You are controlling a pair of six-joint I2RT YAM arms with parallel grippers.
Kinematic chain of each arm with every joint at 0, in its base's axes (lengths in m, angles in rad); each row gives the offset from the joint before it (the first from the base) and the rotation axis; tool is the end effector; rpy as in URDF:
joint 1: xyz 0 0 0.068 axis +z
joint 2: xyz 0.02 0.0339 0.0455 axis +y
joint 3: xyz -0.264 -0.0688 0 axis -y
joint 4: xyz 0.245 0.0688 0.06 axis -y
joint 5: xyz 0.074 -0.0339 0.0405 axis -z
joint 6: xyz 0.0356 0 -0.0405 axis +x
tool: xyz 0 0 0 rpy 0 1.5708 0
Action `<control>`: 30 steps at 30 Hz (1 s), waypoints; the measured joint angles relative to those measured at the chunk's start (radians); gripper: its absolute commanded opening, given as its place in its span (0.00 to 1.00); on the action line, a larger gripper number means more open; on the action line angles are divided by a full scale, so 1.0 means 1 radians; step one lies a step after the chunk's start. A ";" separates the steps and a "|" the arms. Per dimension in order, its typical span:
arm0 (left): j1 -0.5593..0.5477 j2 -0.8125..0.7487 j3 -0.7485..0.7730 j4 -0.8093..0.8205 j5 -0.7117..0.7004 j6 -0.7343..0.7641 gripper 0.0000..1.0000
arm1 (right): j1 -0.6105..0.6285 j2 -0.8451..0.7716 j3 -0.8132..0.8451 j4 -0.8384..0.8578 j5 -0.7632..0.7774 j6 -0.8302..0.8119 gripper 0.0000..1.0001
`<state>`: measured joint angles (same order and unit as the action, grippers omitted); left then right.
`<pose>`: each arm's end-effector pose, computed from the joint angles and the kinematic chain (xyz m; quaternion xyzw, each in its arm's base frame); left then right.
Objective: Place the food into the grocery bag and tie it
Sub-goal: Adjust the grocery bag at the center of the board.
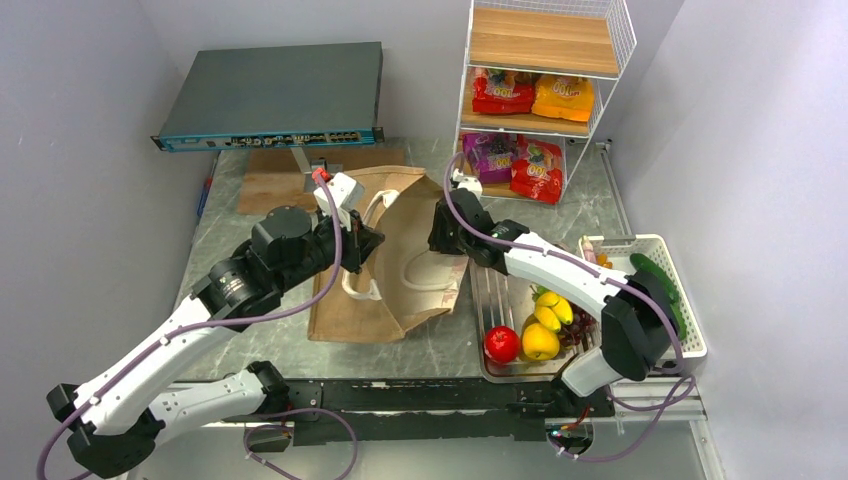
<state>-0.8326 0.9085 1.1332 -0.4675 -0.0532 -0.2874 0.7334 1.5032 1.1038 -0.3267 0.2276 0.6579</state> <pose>0.1289 -0.1389 0.4084 0.1962 0.7626 -0.3095 0.5331 0.2524 0.2166 0.2647 0.0123 0.9073 0.1815 0.3790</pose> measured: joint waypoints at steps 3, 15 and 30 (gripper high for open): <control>0.000 -0.002 0.000 0.000 0.003 0.007 0.00 | 0.000 0.013 0.000 0.009 0.003 0.003 0.12; 0.001 -0.029 -0.041 0.019 -0.032 0.039 0.00 | -0.006 0.003 0.000 0.034 -0.084 -0.008 0.00; 0.002 -0.006 -0.097 0.103 -0.188 0.094 0.00 | -0.008 -0.302 0.024 0.065 -0.282 -0.010 0.00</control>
<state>-0.8303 0.9024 1.0359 -0.3649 -0.2417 -0.1932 0.7250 1.2015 1.1282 -0.2619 -0.0544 0.6476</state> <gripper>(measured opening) 0.014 0.028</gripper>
